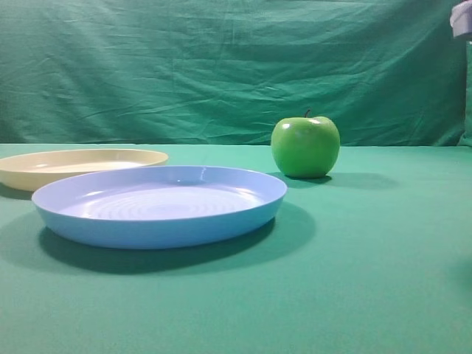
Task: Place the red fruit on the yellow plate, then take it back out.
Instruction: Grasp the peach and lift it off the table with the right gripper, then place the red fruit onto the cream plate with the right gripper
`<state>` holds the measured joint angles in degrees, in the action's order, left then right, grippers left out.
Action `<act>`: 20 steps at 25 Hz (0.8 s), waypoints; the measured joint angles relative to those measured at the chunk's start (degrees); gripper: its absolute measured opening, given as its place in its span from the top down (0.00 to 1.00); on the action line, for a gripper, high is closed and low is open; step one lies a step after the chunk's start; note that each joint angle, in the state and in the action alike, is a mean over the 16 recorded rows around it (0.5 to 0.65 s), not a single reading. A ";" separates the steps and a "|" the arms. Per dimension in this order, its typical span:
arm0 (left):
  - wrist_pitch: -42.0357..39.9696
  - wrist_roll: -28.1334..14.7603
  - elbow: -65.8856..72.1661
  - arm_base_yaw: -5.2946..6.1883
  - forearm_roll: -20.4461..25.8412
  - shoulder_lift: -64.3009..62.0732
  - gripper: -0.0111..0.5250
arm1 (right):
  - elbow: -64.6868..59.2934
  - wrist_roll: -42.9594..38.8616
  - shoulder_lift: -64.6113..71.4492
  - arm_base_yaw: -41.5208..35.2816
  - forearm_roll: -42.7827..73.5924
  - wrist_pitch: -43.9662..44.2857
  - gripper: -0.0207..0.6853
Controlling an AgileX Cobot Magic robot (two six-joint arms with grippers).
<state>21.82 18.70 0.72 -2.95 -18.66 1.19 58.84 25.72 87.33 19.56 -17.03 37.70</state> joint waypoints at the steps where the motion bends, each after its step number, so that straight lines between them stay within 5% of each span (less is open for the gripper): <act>1: 0.00 0.00 0.00 0.00 0.00 0.00 0.98 | 2.86 0.01 0.59 1.33 -0.26 0.69 0.68; 20: 0.00 0.00 0.00 0.00 0.00 0.00 0.98 | 45.08 2.26 32.88 20.96 -1.89 -0.50 0.70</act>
<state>21.82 18.70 0.72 -2.95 -18.66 1.19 103.92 27.98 120.21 40.53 -18.92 37.20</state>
